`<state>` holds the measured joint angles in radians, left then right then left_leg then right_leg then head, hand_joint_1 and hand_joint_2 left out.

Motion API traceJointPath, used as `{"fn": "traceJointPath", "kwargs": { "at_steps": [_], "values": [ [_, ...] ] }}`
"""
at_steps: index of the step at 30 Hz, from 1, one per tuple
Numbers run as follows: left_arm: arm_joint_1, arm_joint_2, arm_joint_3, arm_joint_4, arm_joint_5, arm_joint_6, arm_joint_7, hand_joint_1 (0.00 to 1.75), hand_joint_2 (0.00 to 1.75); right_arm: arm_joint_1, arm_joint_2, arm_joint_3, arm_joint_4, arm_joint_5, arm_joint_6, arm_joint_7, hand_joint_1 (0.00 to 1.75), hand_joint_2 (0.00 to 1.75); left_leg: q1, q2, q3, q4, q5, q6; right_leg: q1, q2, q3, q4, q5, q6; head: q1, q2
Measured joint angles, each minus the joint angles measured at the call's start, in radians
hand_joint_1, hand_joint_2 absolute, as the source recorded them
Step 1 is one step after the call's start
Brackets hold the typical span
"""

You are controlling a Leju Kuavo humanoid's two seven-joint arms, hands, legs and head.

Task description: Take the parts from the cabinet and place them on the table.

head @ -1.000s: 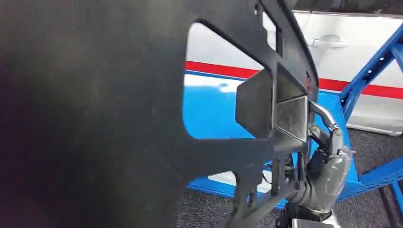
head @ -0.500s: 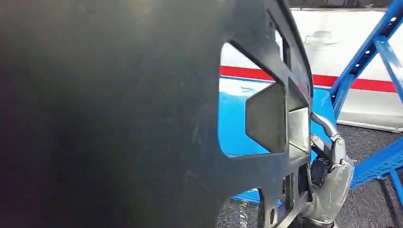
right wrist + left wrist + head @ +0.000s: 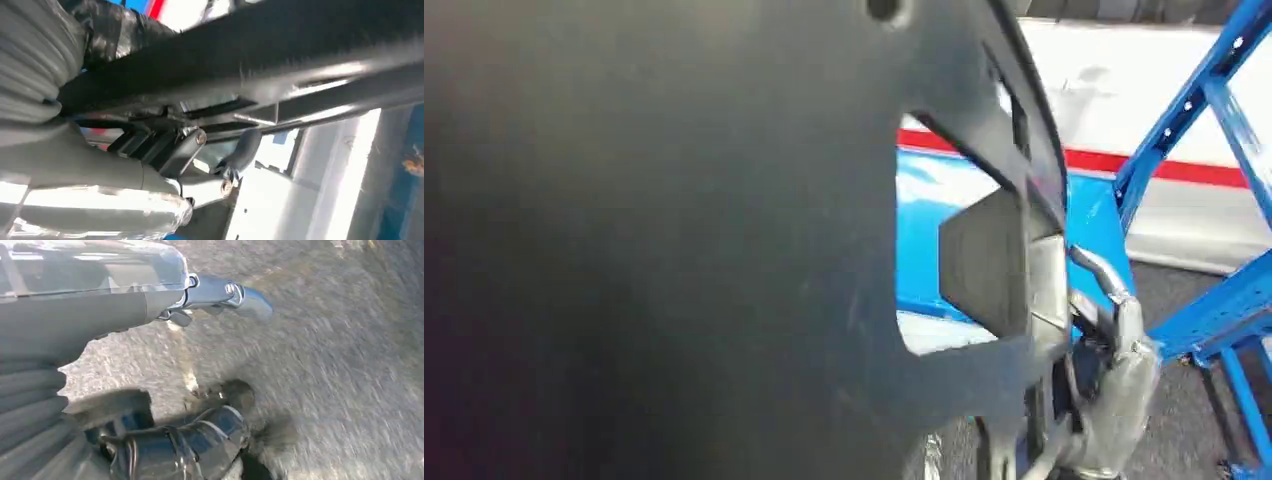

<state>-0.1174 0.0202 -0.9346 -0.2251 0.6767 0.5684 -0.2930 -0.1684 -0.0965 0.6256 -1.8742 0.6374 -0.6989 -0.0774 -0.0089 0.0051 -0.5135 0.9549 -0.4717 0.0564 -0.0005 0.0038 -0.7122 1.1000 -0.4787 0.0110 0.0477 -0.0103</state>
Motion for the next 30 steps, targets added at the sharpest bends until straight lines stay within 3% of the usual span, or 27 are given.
{"fn": "traceJointPath", "kwargs": {
  "at_steps": [1, 2, 3, 4, 5, 6, 7, 8, 9, 10, 14, 16, 17, 18, 19, 20, 21, 22, 23, 24, 25, 26, 27, 28, 29, 30],
  "values": [
    [-0.001, 0.000, 0.001, 0.000, 0.001, 0.000, 0.000, 0.00, 1.75, 0.000, -0.002, 0.000, 0.000, -0.010, 0.000, -0.002, 1.75, 1.75, -0.001, 0.000, -0.016, 0.001, 0.014, -0.002, -0.001, -0.001, -0.014, 0.076, -0.066, 0.004, 0.004, 0.001],
    [-0.001, 0.000, 0.002, 0.000, 0.004, -0.001, 0.003, 0.00, 1.75, -0.002, -0.004, 0.002, 0.000, -0.026, 0.000, -0.005, 1.75, 1.75, -0.001, 0.002, -0.029, 0.003, 0.023, -0.001, -0.002, -0.001, -0.027, 0.155, -0.106, 0.008, 0.005, 0.001],
    [-0.002, -0.001, 0.003, 0.000, 0.005, -0.002, 0.006, 0.00, 1.75, -0.002, -0.005, 0.003, 0.000, -0.041, 0.000, -0.007, 1.75, 1.75, -0.001, 0.002, -0.042, 0.008, 0.030, -0.002, -0.003, -0.001, -0.026, 0.207, -0.110, 0.010, 0.004, 0.001],
    [-0.002, -0.001, 0.004, 0.000, 0.008, -0.003, 0.010, 0.00, 1.75, -0.003, -0.006, 0.003, 0.001, -0.057, 0.000, -0.010, 1.75, 1.75, -0.001, 0.003, -0.056, 0.014, 0.037, -0.002, -0.003, -0.001, -0.014, 0.225, -0.087, 0.011, 0.002, 0.001],
    [-0.004, -0.002, 0.005, 0.000, 0.012, -0.003, 0.013, 0.00, 1.75, -0.003, -0.008, 0.004, 0.002, -0.075, 0.000, -0.016, 1.75, 1.75, 0.000, 0.004, -0.072, 0.021, 0.043, -0.003, -0.004, -0.001, 0.016, 0.204, -0.056, 0.012, -0.001, 0.001],
    [-0.005, -0.002, 0.007, 0.000, 0.014, -0.003, 0.015, 0.00, 1.75, -0.004, -0.008, 0.004, 0.005, -0.087, 0.000, -0.023, 1.75, 1.75, 0.001, 0.004, -0.087, 0.029, 0.049, -0.007, -0.005, -0.002, 0.070, 0.137, -0.021, 0.011, -0.003, 0.001],
    [-0.006, -0.002, 0.008, 0.000, 0.015, -0.004, 0.016, 0.00, 1.75, -0.004, -0.009, 0.004, 0.006, -0.105, 0.000, -0.031, 1.75, 1.75, 0.002, 0.004, -0.100, 0.039, 0.053, -0.011, -0.007, -0.002, 0.136, 0.048, -0.009, 0.011, -0.008, 0.001],
    [-0.007, -0.002, 0.011, 0.000, 0.017, -0.005, 0.018, 0.00, 1.75, -0.004, -0.009, 0.004, 0.006, -0.116, 0.000, -0.038, 1.75, 1.75, 0.000, 0.003, -0.110, 0.050, 0.055, -0.015, -0.009, -0.002, 0.202, -0.042, -0.035, 0.011, -0.012, 0.001],
    [-0.007, -0.002, 0.013, 0.000, 0.019, -0.005, 0.018, 0.00, 1.75, -0.002, -0.009, 0.004, 0.006, -0.124, 0.000, -0.043, 1.75, 1.75, -0.003, 0.001, -0.119, 0.061, 0.058, -0.017, -0.001, 0.000, 0.239, -0.102, -0.060, 0.005, -0.013, 0.001],
    [-0.006, -0.002, 0.014, 0.000, 0.021, -0.005, 0.018, 0.00, 1.75, -0.001, -0.009, 0.004, 0.006, -0.126, 0.000, -0.045, 1.75, 1.75, -0.003, 0.002, -0.119, 0.060, 0.060, -0.020, 0.000, 0.002, 0.235, -0.097, -0.058, 0.000, -0.017, 0.001],
    [-0.005, -0.002, 0.016, 0.000, 0.023, -0.005, 0.018, 0.00, 1.75, 0.001, -0.009, 0.004, 0.006, -0.129, 0.000, -0.046, 1.75, 1.75, -0.003, 0.002, -0.118, 0.061, 0.062, -0.022, 0.000, 0.001, 0.233, -0.092, -0.054, -0.002, -0.021, 0.001],
    [-0.005, -0.002, 0.018, 0.000, 0.026, -0.005, 0.016, 0.00, 1.75, 0.003, -0.010, 0.004, 0.006, -0.136, 0.000, -0.048, 1.75, 1.75, -0.003, 0.002, -0.118, 0.061, 0.070, -0.028, -0.001, 0.001, 0.226, -0.094, -0.050, -0.004, -0.034, 0.001],
    [0.006, -0.006, 0.026, 0.000, 0.056, -0.005, 0.001, 0.00, 1.75, 0.038, -0.009, 0.004, 0.006, -0.189, 0.001, -0.089, 1.75, 1.75, 0.001, -0.007, -0.168, 0.133, -0.015, -0.052, -0.007, -0.005, 0.186, -0.101, -0.003, -0.039, -0.074, -0.001],
    [0.008, -0.008, 0.027, 0.000, 0.062, -0.005, -0.006, 0.00, 1.75, 0.050, -0.009, 0.004, 0.004, -0.216, 0.001, -0.113, 1.75, 1.75, 0.005, -0.006, -0.186, 0.201, -0.076, -0.056, -0.005, -0.006, 0.172, -0.100, 0.008, -0.041, -0.104, -0.001],
    [0.011, -0.008, 0.032, 0.000, 0.076, -0.005, -0.007, 0.00, 1.75, 0.068, -0.009, 0.004, 0.002, -0.236, 0.001, -0.131, 1.75, 1.75, 0.009, -0.006, -0.201, 0.283, -0.128, -0.060, -0.003, -0.007, 0.157, -0.099, 0.019, -0.042, -0.124, -0.001],
    [0.012, -0.010, 0.039, 0.000, 0.085, -0.005, -0.007, 0.00, 1.75, 0.086, -0.010, 0.003, -0.005, -0.248, 0.001, -0.142, 1.75, 1.75, 0.010, -0.006, -0.208, 0.341, -0.148, -0.062, -0.002, -0.009, 0.144, -0.098, 0.029, -0.043, -0.138, -0.002],
    [0.013, -0.011, 0.044, 0.000, 0.093, -0.005, -0.007, 0.00, 1.75, 0.104, -0.012, 0.001, -0.015, -0.263, 0.001, -0.153, 1.75, 1.75, 0.010, -0.005, -0.205, 0.376, -0.143, -0.062, 0.000, -0.010, 0.129, -0.095, 0.038, -0.043, -0.157, -0.002],
    [0.013, -0.012, 0.047, 0.000, 0.097, -0.005, -0.007, 0.00, 1.75, 0.120, -0.014, -0.004, -0.024, -0.276, 0.000, -0.161, 1.75, 1.75, 0.011, -0.005, -0.181, 0.371, -0.109, -0.061, 0.001, -0.011, 0.111, -0.092, 0.048, -0.043, -0.174, -0.002],
    [0.013, -0.012, 0.048, 0.000, 0.098, -0.005, -0.006, 0.00, 1.75, 0.136, -0.016, -0.013, -0.039, -0.297, 0.000, -0.176, 1.75, 1.75, 0.011, -0.006, -0.139, 0.326, -0.069, -0.057, 0.002, -0.011, 0.095, -0.089, 0.058, -0.042, -0.199, -0.002],
    [0.013, -0.012, 0.050, 0.000, 0.098, -0.006, -0.003, 0.00, 1.75, 0.153, -0.019, -0.023, -0.054, -0.315, 0.000, -0.188, 1.75, 1.75, 0.010, -0.006, -0.081, 0.253, -0.041, -0.052, 0.004, -0.010, 0.083, -0.087, 0.067, -0.041, -0.221, -0.002],
    [0.012, -0.013, 0.050, 0.000, 0.098, -0.006, -0.003, 0.00, 1.75, 0.170, -0.020, -0.034, -0.070, -0.327, 0.000, -0.197, 1.75, 1.75, 0.010, -0.008, -0.007, 0.157, -0.042, -0.044, 0.004, -0.008, 0.074, -0.084, 0.076, -0.038, -0.243, -0.002],
    [0.011, -0.013, 0.050, 0.000, 0.097, -0.006, -0.003, 0.00, 1.75, 0.184, -0.021, -0.044, -0.087, -0.334, 0.000, -0.206, 1.75, 1.75, 0.004, -0.010, 0.062, 0.063, -0.071, -0.038, 0.008, -0.006, 0.068, -0.080, 0.082, -0.033, -0.267, -0.002],
    [0.009, -0.013, 0.052, 0.000, 0.097, -0.006, -0.004, 0.00, 1.75, 0.195, -0.021, -0.054, -0.099, -0.335, -0.001, -0.207, 1.75, 1.75, 0.001, -0.011, 0.086, 0.006, -0.089, -0.037, 0.006, -0.008, 0.065, -0.081, 0.092, -0.027, -0.279, -0.004],
    [0.010, -0.013, 0.055, 0.000, 0.097, -0.006, -0.005, 0.00, 1.75, 0.205, -0.023, -0.060, -0.106, -0.335, -0.001, -0.207, 1.75, 1.75, -0.004, -0.011, 0.071, 0.017, -0.076, -0.036, 0.001, -0.008, 0.066, -0.087, 0.105, -0.022, -0.288, -0.004],
    [0.010, -0.014, 0.059, 0.000, 0.097, -0.006, -0.009, 0.00, 1.75, 0.216, -0.024, -0.066, -0.117, -0.335, -0.001, -0.207, 1.75, 1.75, -0.011, -0.011, 0.069, 0.015, -0.072, -0.033, -0.005, -0.007, 0.063, -0.091, 0.115, -0.016, -0.309, -0.005],
    [0.014, -0.014, 0.062, 0.000, 0.097, -0.006, -0.011, 0.00, 1.75, 0.228, -0.025, -0.071, -0.124, -0.335, -0.001, -0.207, 1.75, 1.75, -0.008, -0.010, 0.060, 0.005, -0.055, -0.023, -0.003, -0.005, 0.060, -0.094, 0.127, -0.007, -0.327, -0.006]
  ]
}}
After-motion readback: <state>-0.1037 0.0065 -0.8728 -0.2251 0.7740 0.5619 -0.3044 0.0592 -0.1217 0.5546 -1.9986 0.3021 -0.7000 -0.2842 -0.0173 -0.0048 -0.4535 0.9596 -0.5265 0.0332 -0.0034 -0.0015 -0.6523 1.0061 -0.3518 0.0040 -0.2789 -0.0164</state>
